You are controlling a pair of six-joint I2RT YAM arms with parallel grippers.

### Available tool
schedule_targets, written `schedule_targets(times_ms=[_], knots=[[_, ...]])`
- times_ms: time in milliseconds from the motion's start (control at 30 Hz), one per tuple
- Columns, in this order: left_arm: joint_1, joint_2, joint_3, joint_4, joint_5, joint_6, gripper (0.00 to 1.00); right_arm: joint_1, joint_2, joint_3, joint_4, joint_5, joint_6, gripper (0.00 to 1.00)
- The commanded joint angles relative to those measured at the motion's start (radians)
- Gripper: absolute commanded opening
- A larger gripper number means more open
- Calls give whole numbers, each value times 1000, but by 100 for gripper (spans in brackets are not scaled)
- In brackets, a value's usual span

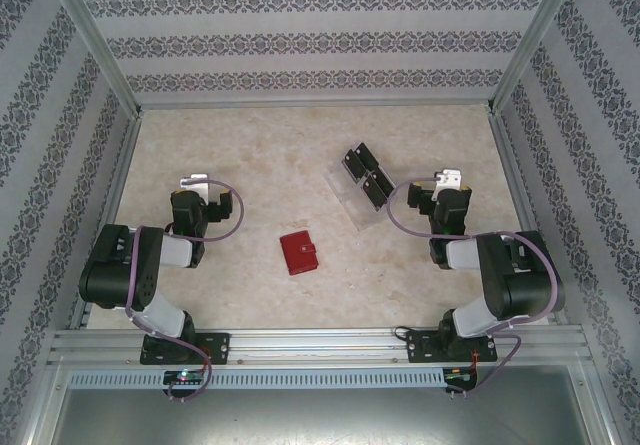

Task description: Put the credit cards into the card holder

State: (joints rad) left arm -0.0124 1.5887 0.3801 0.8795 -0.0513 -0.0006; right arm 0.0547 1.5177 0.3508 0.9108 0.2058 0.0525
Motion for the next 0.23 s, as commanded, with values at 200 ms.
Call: schedule_targets(times_ms=[200], knots=[[12,0,17,37,22,-9,100,-33,-8,33,-15,-150,-23,98]])
